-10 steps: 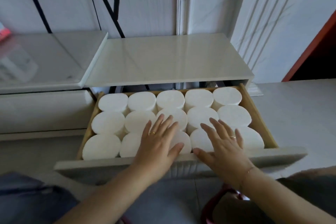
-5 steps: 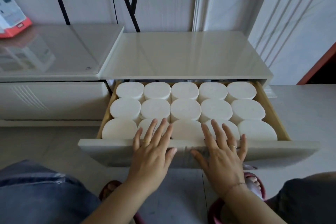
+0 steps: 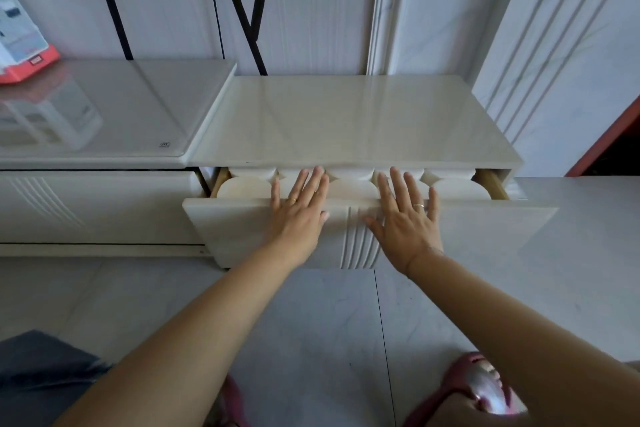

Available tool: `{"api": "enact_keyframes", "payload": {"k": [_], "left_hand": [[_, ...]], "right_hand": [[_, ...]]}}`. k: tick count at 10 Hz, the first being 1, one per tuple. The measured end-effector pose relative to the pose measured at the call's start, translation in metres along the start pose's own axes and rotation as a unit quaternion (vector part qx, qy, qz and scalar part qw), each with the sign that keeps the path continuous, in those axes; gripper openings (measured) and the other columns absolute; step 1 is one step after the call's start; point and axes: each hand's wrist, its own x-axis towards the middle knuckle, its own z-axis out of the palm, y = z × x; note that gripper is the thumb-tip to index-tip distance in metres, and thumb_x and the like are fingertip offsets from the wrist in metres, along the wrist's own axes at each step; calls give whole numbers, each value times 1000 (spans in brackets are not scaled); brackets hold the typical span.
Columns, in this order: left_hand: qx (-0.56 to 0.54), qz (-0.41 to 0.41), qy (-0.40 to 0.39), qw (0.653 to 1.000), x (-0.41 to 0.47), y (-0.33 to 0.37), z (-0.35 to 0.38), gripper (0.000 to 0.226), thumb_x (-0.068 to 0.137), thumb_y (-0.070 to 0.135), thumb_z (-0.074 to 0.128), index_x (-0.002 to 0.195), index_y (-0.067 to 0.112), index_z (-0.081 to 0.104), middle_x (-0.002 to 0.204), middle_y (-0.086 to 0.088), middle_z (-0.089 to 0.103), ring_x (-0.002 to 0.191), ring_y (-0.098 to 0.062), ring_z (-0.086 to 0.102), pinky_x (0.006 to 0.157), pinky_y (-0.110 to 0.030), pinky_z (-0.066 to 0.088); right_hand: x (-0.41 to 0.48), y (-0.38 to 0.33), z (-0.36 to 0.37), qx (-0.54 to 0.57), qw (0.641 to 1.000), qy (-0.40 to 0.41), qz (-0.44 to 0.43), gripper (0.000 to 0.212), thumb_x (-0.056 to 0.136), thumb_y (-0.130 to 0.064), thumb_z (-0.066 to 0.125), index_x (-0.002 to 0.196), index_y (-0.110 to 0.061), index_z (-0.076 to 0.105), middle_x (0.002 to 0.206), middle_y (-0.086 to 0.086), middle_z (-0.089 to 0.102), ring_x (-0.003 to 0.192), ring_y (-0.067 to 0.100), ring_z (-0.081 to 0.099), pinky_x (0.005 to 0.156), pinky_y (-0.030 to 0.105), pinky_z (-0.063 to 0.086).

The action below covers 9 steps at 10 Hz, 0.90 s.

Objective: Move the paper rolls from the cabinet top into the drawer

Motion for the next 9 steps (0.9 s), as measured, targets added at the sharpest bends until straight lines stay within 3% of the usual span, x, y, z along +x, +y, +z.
{"api": "enact_keyframes", "payload": {"k": [1,3,6,7,8,9], "left_hand": [[7,-5,-4,1000,24,-7,8,63,97,19,37,148,19,2,158,1,0,145,-17,-3,105,-42,-23],[-4,-17,9,1000,56,-18,11,66,91,2,38,148,19,10,158,-1,10,145,-22,7,113,-45,-3],[-71,-10,84,994,64,-26,10,50,92,6,46,140,20,38,149,2,36,139,-21,29,111,-37,11],[-79,-11,99,992,62,-23,11,50,92,7,46,139,22,40,148,4,37,139,-18,29,112,-35,11],[-92,-23,97,991,69,-20,2,50,89,3,47,136,19,46,145,2,43,136,-20,35,112,-38,20],[-101,28,133,986,59,-17,-1,49,71,-2,49,113,15,66,120,-3,65,111,-25,61,96,-44,45]], "right_hand": [[26,3,5,-21,1000,11,-10,72,96,-54,21,149,-20,-14,159,3,-15,146,23,-14,117,51,-7],[69,8,9,16,1000,10,-17,69,97,-48,30,151,-17,1,161,1,5,148,22,-1,118,49,-6],[89,18,12,5,997,66,-43,64,84,-49,57,138,-21,37,138,-1,42,133,24,30,114,52,11],[88,16,13,-7,996,78,-47,64,83,-50,58,138,-21,39,138,-2,44,133,23,32,114,51,10],[93,14,2,7,999,31,-24,67,86,-51,53,143,-23,31,145,-4,36,138,21,24,115,50,3],[80,6,4,38,998,45,-8,72,83,-48,61,144,-21,34,150,-2,37,141,19,28,115,49,0]]}}
